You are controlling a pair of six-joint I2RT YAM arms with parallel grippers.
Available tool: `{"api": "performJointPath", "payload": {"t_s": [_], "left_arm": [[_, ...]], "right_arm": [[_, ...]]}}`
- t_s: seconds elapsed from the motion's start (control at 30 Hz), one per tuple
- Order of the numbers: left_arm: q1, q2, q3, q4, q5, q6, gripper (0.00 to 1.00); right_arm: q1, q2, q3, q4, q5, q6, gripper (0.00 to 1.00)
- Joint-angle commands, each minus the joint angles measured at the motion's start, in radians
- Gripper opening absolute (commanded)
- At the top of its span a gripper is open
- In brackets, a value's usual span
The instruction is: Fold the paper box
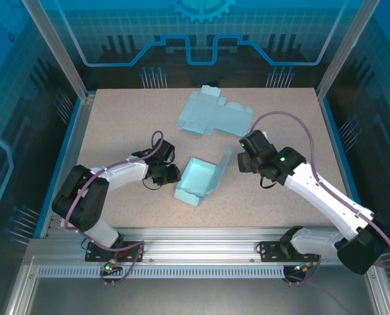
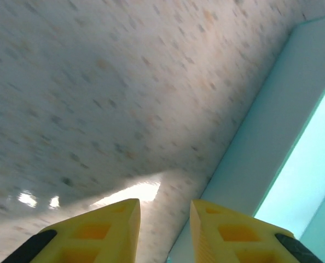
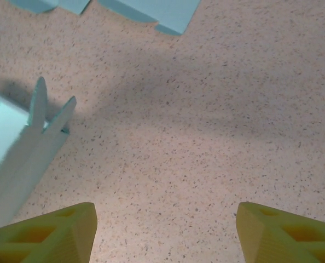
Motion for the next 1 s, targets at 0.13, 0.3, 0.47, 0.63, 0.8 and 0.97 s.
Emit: {"api": "performJointPath", "payload": {"t_s": [0.13, 0.3, 0.47, 0.63, 0.8, 0.97], "left_arm": [[-0.074, -0.058, 0.029, 0.039, 0.013, -0.076, 0.4], [-0.074, -0.052, 0.215, -0.063, -0.111, 0.392, 0.49], [-0.073, 0.058, 0.348, -0.016, -0.033, 0.824, 0.51], [-0.079, 0.26, 0.571, -0.207, 0.072, 1.028, 0.48], [-0.115, 0.342, 0.614, -0.24, 0.02, 1.126, 0.51], [-0.133, 0.399, 0.648, -0.248, -0.03, 1.149, 0.53]], "right_arm": [[-0.083, -0.096, -0.016, 0.007, -0.008, 0.003, 0.75], [-0.103, -0.131, 0.008, -0.026, 0.007, -0.016, 0.77], [-0.11, -0.159, 0.014, -0.024, -0.004, -0.023, 0.79], [-0.113, -0.179, 0.02, -0.02, -0.027, -0.033, 0.85], [-0.116, -0.184, 0.022, -0.017, -0.03, -0.036, 0.89], [-0.117, -0.163, 0.029, -0.003, -0.044, -0.049, 0.94]]}}
